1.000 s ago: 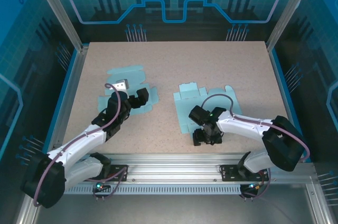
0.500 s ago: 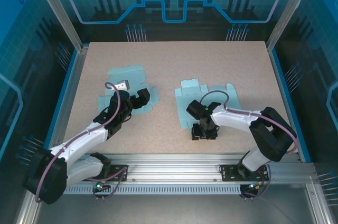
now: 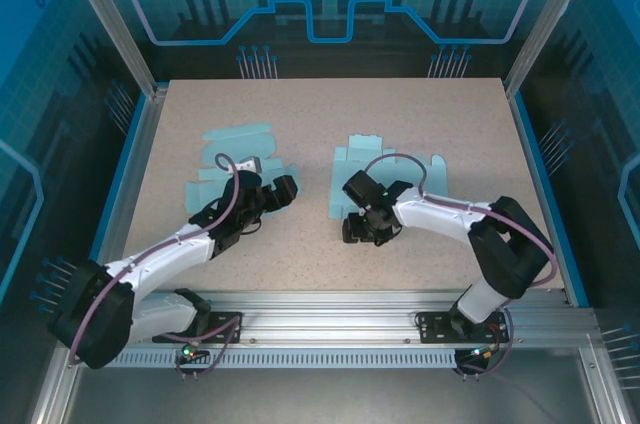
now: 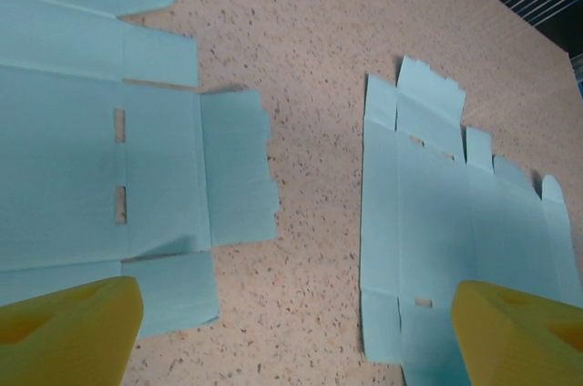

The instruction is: Fold the paper box

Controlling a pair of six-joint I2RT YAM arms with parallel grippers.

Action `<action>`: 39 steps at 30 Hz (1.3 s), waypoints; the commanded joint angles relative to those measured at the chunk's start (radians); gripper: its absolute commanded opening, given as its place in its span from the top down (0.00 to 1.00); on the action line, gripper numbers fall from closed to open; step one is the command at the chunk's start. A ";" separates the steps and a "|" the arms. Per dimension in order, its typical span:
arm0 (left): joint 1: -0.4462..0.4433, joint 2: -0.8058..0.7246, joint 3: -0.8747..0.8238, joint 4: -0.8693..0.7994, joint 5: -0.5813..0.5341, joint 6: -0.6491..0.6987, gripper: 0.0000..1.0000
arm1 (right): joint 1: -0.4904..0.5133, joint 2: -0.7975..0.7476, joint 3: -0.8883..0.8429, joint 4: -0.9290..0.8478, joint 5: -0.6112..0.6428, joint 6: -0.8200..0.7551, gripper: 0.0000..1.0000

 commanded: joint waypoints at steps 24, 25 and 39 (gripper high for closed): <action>-0.318 0.425 0.245 -0.074 0.135 -0.435 0.28 | -0.352 -0.421 -0.211 0.137 0.015 -0.191 0.35; -0.324 0.435 0.247 -0.068 0.144 -0.451 0.28 | -0.375 -0.407 -0.212 0.141 0.006 -0.200 0.37; -0.373 0.556 0.279 0.024 0.230 -0.546 0.32 | -0.494 -0.277 -0.266 0.310 -0.159 -0.218 0.46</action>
